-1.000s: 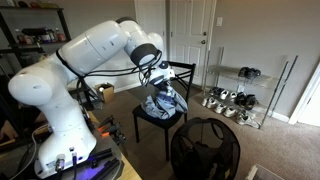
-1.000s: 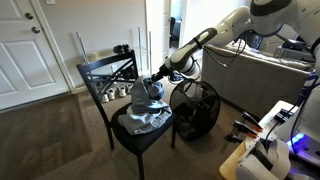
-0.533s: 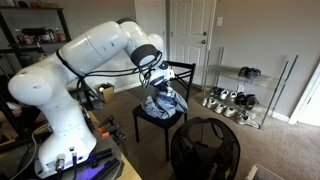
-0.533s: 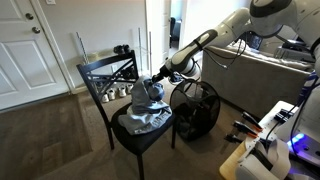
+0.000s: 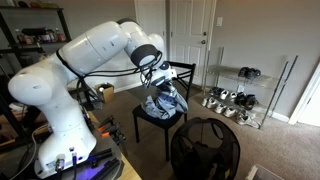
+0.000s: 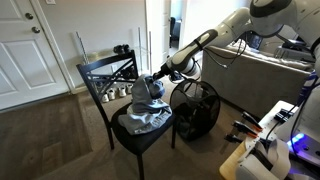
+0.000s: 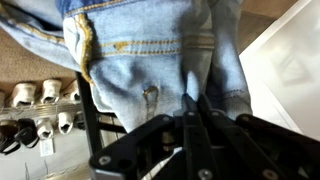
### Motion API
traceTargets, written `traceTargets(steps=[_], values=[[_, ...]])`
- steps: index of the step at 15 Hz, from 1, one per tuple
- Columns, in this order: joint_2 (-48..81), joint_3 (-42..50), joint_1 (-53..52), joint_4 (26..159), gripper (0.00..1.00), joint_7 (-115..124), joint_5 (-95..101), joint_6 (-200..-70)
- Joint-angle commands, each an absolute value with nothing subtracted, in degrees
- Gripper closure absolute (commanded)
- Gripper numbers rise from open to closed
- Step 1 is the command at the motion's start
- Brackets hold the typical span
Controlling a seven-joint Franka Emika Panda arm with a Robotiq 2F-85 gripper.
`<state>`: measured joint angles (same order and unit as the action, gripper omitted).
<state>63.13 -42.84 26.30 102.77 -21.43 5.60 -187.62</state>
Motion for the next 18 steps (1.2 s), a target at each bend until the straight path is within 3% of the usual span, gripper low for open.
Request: traceTargets(steps=[1, 3, 4, 12, 18], values=[[59.7, -42.4, 28.8, 105.7, 0.98, -16.3, 9.4, -198.4], [57.4, -38.7, 27.5, 106.0, 0.98, -12.6, 11.1, -205.3], [57.5, -37.2, 26.6, 98.2, 0.98, -10.9, 12.2, -200.0], [50.5, -17.0, 17.9, 89.3, 0.98, -3.0, 7.1, -197.9], [53.6, -37.7, 33.7, 90.4, 0.98, -4.7, 14.0, -198.9]])
